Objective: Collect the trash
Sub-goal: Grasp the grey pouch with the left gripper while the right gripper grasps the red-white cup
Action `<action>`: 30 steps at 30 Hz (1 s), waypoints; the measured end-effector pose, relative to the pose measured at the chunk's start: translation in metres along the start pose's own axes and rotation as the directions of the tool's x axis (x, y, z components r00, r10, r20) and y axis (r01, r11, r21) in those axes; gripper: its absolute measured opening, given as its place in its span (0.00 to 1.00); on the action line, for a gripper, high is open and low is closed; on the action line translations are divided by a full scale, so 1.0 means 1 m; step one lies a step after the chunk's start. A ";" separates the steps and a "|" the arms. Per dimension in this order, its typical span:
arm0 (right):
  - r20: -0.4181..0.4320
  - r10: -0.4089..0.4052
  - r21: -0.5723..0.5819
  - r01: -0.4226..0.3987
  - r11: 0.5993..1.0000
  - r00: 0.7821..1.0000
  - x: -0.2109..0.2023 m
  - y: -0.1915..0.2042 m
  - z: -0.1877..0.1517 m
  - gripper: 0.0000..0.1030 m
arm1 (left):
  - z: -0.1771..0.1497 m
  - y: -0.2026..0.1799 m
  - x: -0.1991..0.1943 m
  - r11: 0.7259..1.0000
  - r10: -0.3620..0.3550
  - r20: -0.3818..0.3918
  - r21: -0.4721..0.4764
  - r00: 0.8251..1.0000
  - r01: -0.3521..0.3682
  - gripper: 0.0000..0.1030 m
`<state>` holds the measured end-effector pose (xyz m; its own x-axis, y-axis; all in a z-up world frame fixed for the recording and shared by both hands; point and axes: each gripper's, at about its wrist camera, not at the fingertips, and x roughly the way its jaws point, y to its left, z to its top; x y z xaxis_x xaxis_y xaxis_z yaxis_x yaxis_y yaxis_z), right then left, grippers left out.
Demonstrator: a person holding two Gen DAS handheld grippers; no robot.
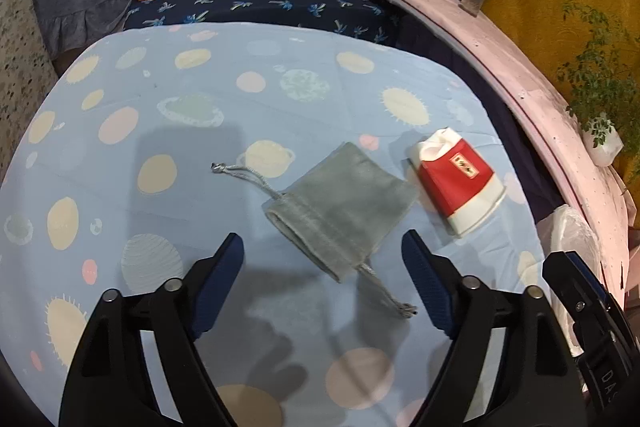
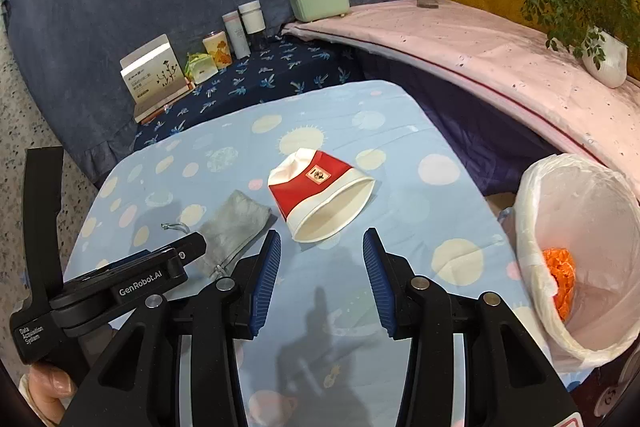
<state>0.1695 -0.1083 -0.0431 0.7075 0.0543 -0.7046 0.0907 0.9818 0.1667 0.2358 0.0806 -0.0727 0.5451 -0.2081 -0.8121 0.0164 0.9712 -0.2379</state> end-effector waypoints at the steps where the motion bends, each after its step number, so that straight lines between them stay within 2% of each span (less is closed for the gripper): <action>1: -0.006 0.002 -0.001 -0.002 1.000 1.000 0.003 0.000 -0.001 0.41 | -0.001 0.002 0.002 1.000 0.004 -0.002 -0.003 1.000 -0.004 0.77; 6: -0.046 0.011 -0.006 -0.012 1.000 0.999 0.028 0.006 -0.004 0.41 | -0.004 0.007 0.015 1.000 0.007 -0.020 -0.003 1.000 -0.007 0.87; 11: -0.073 0.024 -0.011 -0.025 1.000 0.997 0.050 0.011 -0.003 0.41 | 0.001 0.010 0.031 1.000 0.019 -0.042 0.019 0.999 -0.018 0.87; 18: -0.094 0.044 -0.015 -0.046 0.999 0.995 0.074 0.019 0.002 0.41 | 0.016 0.006 0.046 0.998 0.046 -0.029 0.050 0.999 -0.044 0.84; 21: -0.104 0.052 -0.012 -0.053 0.999 0.993 0.084 0.020 0.003 0.41 | 0.020 0.006 0.051 0.997 0.055 -0.020 0.063 0.998 -0.053 0.78; 23: -0.108 0.052 -0.011 -0.053 0.999 0.993 0.090 0.020 0.004 0.39 | 0.021 0.003 0.052 0.995 0.057 -0.016 0.079 0.998 -0.056 0.68; 27: -0.114 0.058 -0.003 -0.059 0.998 0.992 0.098 0.018 0.004 0.28 | 0.023 -0.003 0.055 0.992 0.056 -0.008 0.116 0.998 -0.055 0.55; 29: -0.117 0.064 -0.001 -0.064 0.998 0.991 0.100 0.018 0.004 0.22 | 0.023 -0.007 0.055 0.990 0.053 -0.003 0.134 0.999 -0.052 0.40; 30: -0.117 0.066 -0.001 -0.066 0.998 0.991 0.101 0.017 0.004 0.20 | 0.022 -0.010 0.055 0.988 0.055 -0.002 0.144 0.999 -0.054 0.36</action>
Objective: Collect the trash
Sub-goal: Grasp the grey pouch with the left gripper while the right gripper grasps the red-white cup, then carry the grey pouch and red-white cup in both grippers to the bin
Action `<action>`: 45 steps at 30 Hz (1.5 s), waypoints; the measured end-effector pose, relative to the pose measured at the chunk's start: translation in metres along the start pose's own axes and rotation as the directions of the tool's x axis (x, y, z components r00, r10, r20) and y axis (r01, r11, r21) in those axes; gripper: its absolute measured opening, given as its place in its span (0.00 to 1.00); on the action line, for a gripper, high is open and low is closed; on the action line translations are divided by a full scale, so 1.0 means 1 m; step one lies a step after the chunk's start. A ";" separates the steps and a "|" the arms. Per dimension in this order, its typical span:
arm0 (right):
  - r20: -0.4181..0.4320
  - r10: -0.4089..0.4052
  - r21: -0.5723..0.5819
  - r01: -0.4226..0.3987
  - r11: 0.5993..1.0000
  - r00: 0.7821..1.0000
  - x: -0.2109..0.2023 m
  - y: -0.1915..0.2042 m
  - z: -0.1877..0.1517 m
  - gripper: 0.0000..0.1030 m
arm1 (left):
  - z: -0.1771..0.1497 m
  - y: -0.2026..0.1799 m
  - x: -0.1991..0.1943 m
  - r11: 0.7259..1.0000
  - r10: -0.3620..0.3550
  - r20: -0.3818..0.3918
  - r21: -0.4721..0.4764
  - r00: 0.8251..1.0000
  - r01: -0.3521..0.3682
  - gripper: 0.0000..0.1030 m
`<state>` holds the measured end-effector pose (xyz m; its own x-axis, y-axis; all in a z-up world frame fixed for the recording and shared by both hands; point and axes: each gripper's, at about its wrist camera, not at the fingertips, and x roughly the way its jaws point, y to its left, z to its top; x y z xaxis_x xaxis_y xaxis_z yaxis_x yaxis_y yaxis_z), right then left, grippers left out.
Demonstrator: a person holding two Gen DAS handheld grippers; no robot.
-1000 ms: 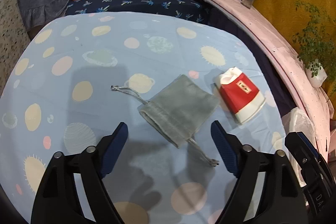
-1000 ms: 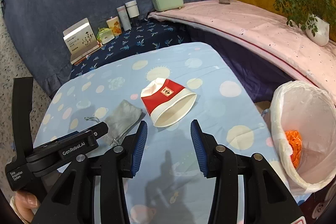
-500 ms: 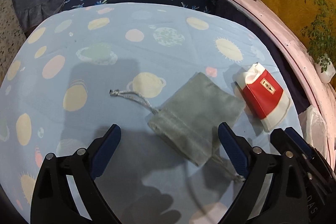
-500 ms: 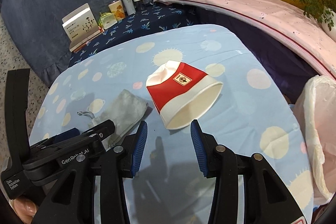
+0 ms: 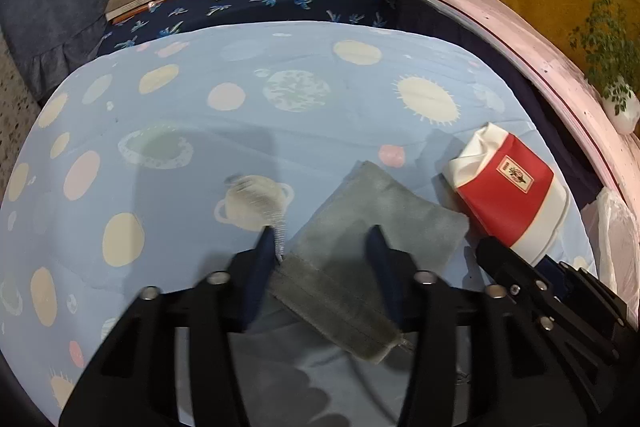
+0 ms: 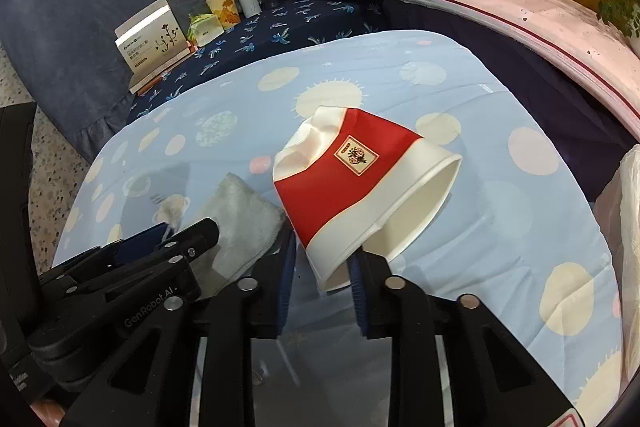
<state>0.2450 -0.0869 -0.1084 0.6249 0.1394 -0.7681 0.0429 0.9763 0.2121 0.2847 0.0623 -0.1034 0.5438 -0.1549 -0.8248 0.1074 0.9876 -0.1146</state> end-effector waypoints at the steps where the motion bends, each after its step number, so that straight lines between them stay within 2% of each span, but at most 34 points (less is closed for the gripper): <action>1: 0.001 0.002 -0.001 -0.002 1.000 1.000 0.000 -0.001 0.000 0.18 | 0.000 -0.002 0.000 1.000 -0.002 0.000 0.006 1.000 0.002 0.28; 2: 0.004 0.001 -0.002 -0.001 1.000 1.000 -0.001 -0.001 0.000 0.17 | 0.001 -0.003 0.001 1.000 -0.011 -0.002 0.007 1.000 0.011 0.22; 5: 0.014 0.002 0.001 -0.002 1.000 1.000 -0.005 -0.002 0.001 0.14 | 0.002 -0.005 0.000 0.999 -0.035 -0.010 -0.001 0.999 0.035 0.13; 8: 0.033 -0.002 0.005 0.001 1.000 0.999 -0.014 -0.006 0.002 0.09 | 0.001 -0.010 -0.003 0.999 -0.048 -0.011 0.005 0.999 0.048 0.10; 12: 0.061 -0.008 0.021 0.006 1.000 0.998 -0.029 -0.014 0.004 0.05 | -0.001 -0.021 -0.014 0.998 -0.062 0.000 0.016 0.998 0.062 0.09; 19: 0.117 -0.032 0.051 0.026 0.998 0.993 -0.066 -0.035 0.004 0.05 | 0.000 -0.050 -0.041 0.994 -0.094 0.039 0.054 0.995 0.091 0.09; 30: 0.225 -0.090 0.121 0.064 0.991 0.970 -0.137 -0.084 0.000 0.05 | -0.004 -0.121 -0.086 0.976 -0.164 0.093 0.159 0.982 0.148 0.09; 37: 0.272 -0.145 0.185 0.097 0.978 0.951 -0.177 -0.125 -0.008 0.05 | -0.009 -0.176 -0.113 0.951 -0.224 0.113 0.242 0.968 0.191 0.09; 45: 0.304 -0.214 0.262 0.135 0.956 0.928 -0.211 -0.175 -0.022 0.04 | -0.020 -0.244 -0.133 0.909 -0.293 0.117 0.343 0.949 0.238 0.09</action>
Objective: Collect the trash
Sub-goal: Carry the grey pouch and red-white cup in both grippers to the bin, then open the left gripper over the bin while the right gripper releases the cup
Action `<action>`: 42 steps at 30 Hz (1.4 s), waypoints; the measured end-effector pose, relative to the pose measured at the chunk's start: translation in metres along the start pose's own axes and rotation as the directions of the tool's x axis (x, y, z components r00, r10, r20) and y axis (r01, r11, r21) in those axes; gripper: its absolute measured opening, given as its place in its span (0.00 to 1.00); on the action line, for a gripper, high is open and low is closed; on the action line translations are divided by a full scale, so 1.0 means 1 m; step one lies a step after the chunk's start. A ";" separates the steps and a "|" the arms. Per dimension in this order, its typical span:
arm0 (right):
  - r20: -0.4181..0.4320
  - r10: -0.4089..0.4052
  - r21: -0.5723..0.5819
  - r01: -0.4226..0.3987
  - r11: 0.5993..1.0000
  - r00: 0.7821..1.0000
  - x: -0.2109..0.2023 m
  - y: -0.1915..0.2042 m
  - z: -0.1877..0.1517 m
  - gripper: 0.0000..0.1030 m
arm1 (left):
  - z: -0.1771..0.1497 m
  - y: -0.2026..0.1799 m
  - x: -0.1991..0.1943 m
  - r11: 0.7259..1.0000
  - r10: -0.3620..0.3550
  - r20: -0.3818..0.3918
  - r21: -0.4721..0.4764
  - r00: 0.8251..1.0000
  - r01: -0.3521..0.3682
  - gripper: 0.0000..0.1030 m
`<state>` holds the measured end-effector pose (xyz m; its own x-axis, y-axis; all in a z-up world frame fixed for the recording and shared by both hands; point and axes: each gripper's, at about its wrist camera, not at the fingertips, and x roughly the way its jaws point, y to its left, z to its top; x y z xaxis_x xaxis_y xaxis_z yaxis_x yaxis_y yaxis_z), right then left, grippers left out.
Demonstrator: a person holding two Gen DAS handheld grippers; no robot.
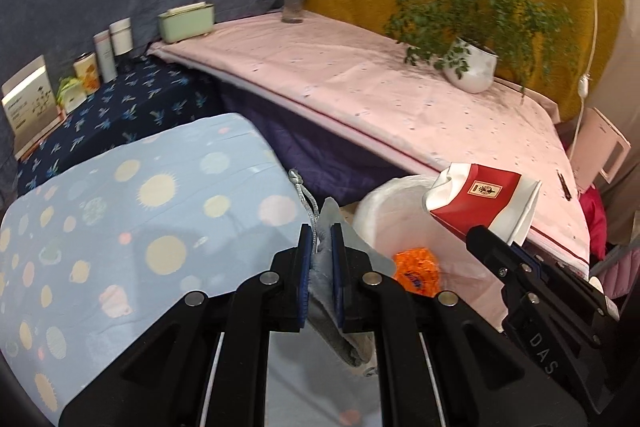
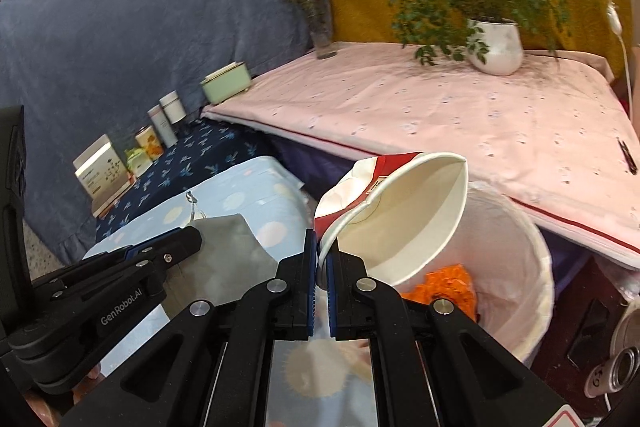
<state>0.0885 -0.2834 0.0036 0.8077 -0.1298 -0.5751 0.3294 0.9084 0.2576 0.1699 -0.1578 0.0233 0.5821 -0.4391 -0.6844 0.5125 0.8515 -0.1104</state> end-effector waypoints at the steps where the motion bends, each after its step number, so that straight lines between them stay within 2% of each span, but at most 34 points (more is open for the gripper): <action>1: 0.004 -0.008 0.008 0.008 1.000 1.000 -0.002 -0.005 0.000 0.05 | 0.001 -0.007 0.000 1.000 -0.006 0.001 0.010 1.000 0.006 0.09; 10: 0.020 -0.061 0.068 0.060 0.996 0.998 -0.016 -0.054 0.001 0.04 | 0.005 -0.059 0.015 0.995 -0.062 -0.014 0.081 0.998 0.063 0.09; 16: 0.017 -0.075 0.092 0.073 0.993 0.997 -0.017 -0.072 -0.001 0.05 | 0.008 -0.073 0.026 0.993 -0.077 -0.030 0.093 0.997 0.080 0.09; 18: 0.011 -0.077 0.093 0.076 0.993 0.997 -0.015 -0.075 -0.001 0.05 | 0.009 -0.076 0.030 0.992 -0.084 -0.042 0.087 0.996 0.088 0.12; 21: 0.013 -0.086 0.094 0.084 0.992 0.996 -0.013 -0.076 -0.002 0.13 | 0.010 -0.076 0.033 0.994 -0.082 -0.041 0.074 0.996 0.085 0.16; 25: 0.003 -0.086 0.104 0.085 0.991 0.996 -0.009 -0.079 -0.003 0.13 | 0.011 -0.072 0.035 0.996 -0.063 -0.034 0.061 0.997 0.065 0.34; 27: 0.000 -0.087 0.102 0.086 0.991 0.996 -0.007 -0.079 -0.003 0.14 | 0.011 -0.069 0.036 0.997 -0.060 -0.031 0.056 0.998 0.061 0.34; 31: 0.002 -0.088 0.097 0.087 0.991 0.996 -0.006 -0.075 -0.004 0.24 | 0.010 -0.062 0.038 0.998 -0.048 -0.037 0.041 0.998 0.049 0.35; 42: -0.003 -0.082 0.075 0.082 0.994 0.997 -0.006 -0.064 -0.004 0.24 | 0.007 -0.044 0.033 0.999 -0.035 -0.036 0.008 0.999 0.035 0.35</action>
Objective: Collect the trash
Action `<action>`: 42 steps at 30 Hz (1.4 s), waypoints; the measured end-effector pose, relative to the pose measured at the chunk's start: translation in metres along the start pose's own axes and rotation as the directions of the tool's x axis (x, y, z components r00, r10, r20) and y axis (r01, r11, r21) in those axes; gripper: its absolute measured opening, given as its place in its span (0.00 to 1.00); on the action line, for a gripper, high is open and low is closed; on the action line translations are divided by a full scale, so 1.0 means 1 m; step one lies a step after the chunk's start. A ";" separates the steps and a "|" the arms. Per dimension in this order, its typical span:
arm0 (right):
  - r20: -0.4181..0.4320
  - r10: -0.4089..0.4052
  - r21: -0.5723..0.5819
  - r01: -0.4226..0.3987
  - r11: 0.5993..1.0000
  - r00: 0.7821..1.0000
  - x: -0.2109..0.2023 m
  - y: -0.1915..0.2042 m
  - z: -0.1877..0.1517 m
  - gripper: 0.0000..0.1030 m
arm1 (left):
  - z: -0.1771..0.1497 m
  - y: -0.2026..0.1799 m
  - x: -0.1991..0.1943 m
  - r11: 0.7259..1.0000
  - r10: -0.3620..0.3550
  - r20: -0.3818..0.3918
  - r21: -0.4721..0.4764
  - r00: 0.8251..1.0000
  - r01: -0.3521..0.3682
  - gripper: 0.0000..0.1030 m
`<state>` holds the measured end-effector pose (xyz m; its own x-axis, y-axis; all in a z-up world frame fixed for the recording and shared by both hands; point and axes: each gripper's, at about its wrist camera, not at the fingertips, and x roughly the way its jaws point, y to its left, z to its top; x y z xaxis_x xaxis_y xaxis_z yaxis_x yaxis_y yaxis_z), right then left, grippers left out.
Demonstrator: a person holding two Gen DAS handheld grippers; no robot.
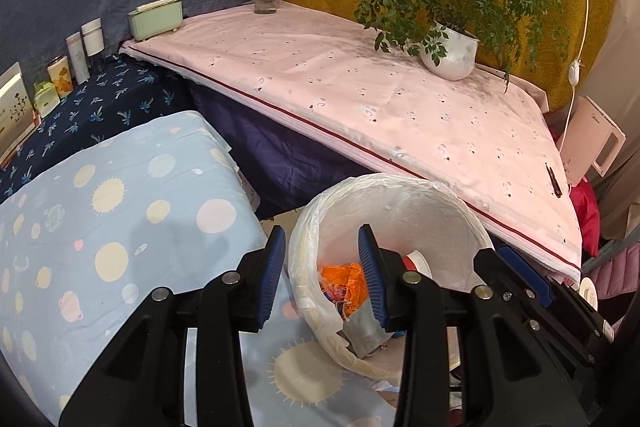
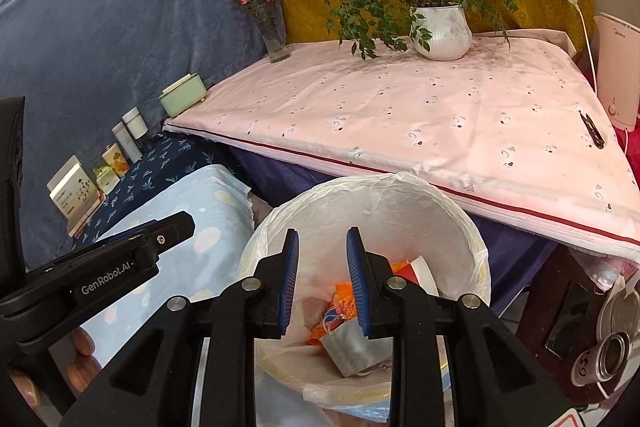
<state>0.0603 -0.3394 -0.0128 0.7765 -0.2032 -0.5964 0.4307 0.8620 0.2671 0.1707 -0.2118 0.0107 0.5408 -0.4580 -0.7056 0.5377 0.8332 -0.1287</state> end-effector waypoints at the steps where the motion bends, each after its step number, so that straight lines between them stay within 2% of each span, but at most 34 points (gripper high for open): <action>1: 0.000 0.001 -0.003 -0.001 1.000 1.000 0.000 0.001 0.000 0.24 | 0.000 0.001 -0.001 1.000 0.002 0.001 -0.002 1.000 -0.002 0.35; 8: 0.003 0.001 -0.015 -0.001 1.000 1.000 -0.008 0.008 -0.002 0.26 | -0.004 0.008 -0.009 1.000 0.012 0.008 -0.012 1.000 -0.012 0.35; 11: 0.007 0.003 -0.025 -0.002 1.000 1.000 -0.012 0.011 -0.002 0.26 | -0.006 0.011 -0.014 1.000 0.020 0.014 -0.019 1.000 -0.020 0.41; 14: 0.007 0.003 -0.036 -0.003 0.999 1.000 -0.016 0.014 -0.003 0.27 | -0.010 0.014 -0.020 0.999 0.028 0.020 -0.019 0.999 -0.028 0.41; 18: 0.010 0.000 -0.045 0.001 0.999 1.000 -0.023 0.018 -0.007 0.35 | -0.014 0.019 -0.028 0.999 0.038 0.024 -0.019 0.999 -0.038 0.42; 22: 0.003 -0.010 -0.057 0.010 0.998 1.000 -0.029 0.019 -0.012 0.41 | -0.019 0.025 -0.037 0.998 0.054 0.032 -0.025 0.998 -0.053 0.47; 26: -0.007 -0.028 -0.075 0.027 0.997 1.000 -0.035 0.021 -0.019 0.50 | -0.029 0.030 -0.044 0.997 0.075 0.036 -0.033 0.997 -0.073 0.59; 28: -0.008 -0.032 -0.080 0.032 0.996 0.999 -0.037 0.022 -0.022 0.55 | -0.034 0.033 -0.047 0.996 0.084 0.035 -0.032 0.996 -0.083 0.62; 33: -0.027 -0.047 -0.094 0.044 0.995 0.999 -0.043 0.024 -0.033 0.59 | -0.047 0.038 -0.051 0.994 0.102 0.023 -0.028 0.995 -0.101 0.69; 35: -0.035 -0.049 -0.099 0.046 0.994 0.998 -0.045 0.024 -0.036 0.64 | -0.053 0.040 -0.054 0.993 0.114 0.027 -0.026 0.993 -0.113 0.77; 36: -0.033 -0.052 -0.099 0.049 0.994 0.998 -0.047 0.024 -0.038 0.68 | -0.056 0.041 -0.056 0.992 0.121 0.029 -0.027 0.992 -0.120 0.78; 38: -0.023 -0.061 -0.100 0.058 0.993 0.998 -0.051 0.024 -0.041 0.70 | -0.061 0.042 -0.058 0.992 0.127 0.029 -0.026 0.991 -0.127 0.81; 40: -0.030 -0.072 -0.104 0.068 0.992 0.997 -0.053 0.023 -0.043 0.84 | -0.067 0.044 -0.059 0.990 0.139 0.024 -0.022 0.990 -0.138 0.84; 42: -0.029 -0.077 -0.104 0.074 0.992 0.997 -0.056 0.021 -0.045 0.84 | -0.074 0.045 -0.061 0.988 0.155 0.024 -0.013 0.988 -0.155 0.85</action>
<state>0.0049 -0.2886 -0.0081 0.7272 -0.2559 -0.6369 0.4371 0.8881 0.1423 0.1144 -0.1239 -0.0035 0.6329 -0.3303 -0.7002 0.4388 0.8982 -0.0271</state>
